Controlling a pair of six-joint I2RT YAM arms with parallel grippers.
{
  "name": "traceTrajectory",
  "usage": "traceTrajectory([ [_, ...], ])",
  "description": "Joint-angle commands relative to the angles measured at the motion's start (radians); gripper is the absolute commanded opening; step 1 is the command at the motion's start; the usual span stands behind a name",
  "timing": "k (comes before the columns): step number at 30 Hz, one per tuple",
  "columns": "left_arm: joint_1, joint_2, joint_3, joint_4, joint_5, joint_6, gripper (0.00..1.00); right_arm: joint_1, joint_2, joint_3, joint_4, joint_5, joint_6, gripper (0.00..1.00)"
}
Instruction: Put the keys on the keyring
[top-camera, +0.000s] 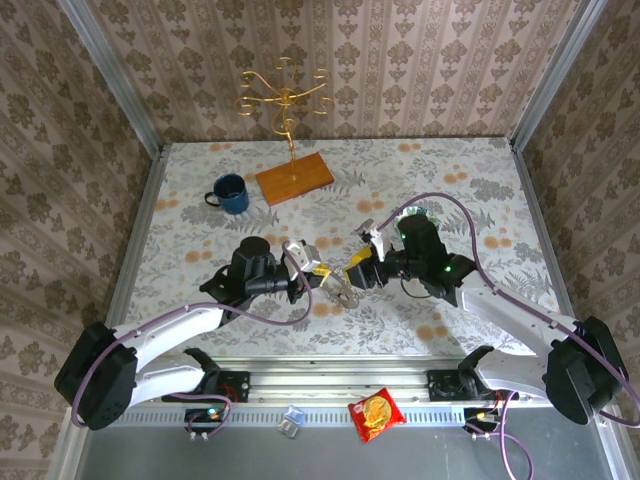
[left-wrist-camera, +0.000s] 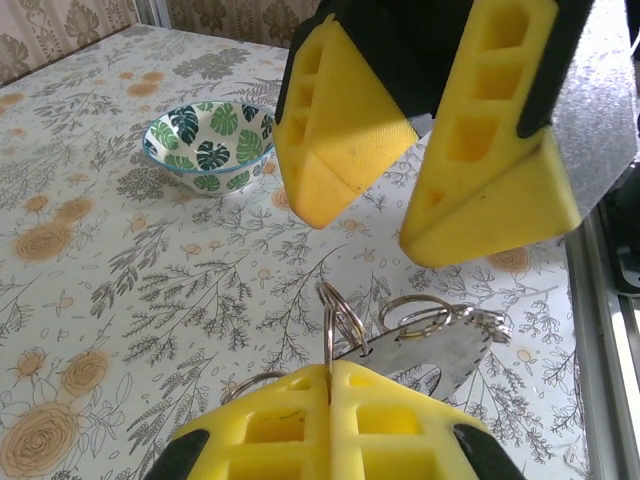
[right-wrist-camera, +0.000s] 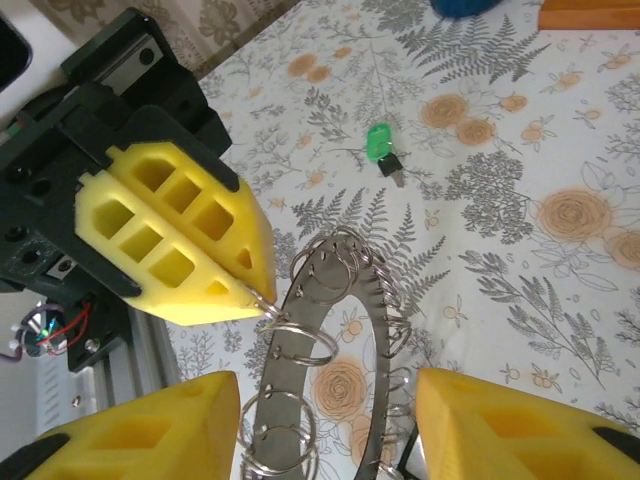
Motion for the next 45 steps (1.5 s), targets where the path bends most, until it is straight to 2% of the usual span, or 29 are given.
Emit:
traceTrajectory([
  [1, 0.012, -0.026, -0.014, 0.058, 0.039, -0.021, 0.00, -0.004, 0.021, 0.016, 0.021, -0.067, -0.077, 0.53],
  [4, 0.013, -0.033, -0.018, 0.060, 0.036, -0.015, 0.00, -0.012, 0.032, 0.036, -0.003, -0.068, -0.175, 0.54],
  [14, 0.012, -0.100, -0.036, 0.030, 0.042, 0.082, 0.00, -0.006, 0.010, 0.113, -0.239, -0.077, -0.685, 0.56],
  [19, 0.006, -0.139, -0.036, -0.014, 0.046, 0.148, 0.00, 0.006, 0.058, 0.193, -0.309, -0.076, -0.771, 0.57],
  [24, -0.002, -0.159, -0.044, -0.015, 0.049, 0.174, 0.00, 0.035, 0.114, 0.254, -0.349, -0.123, -0.807, 0.56],
  [33, -0.004, -0.159, -0.054, 0.006, 0.019, 0.162, 0.00, 0.090, 0.136, 0.282, -0.404, -0.146, -0.805, 0.46],
  [45, -0.004, -0.153, -0.068, 0.027, -0.012, 0.139, 0.00, 0.146, 0.107, 0.229, -0.378, -0.129, -0.739, 0.47],
])
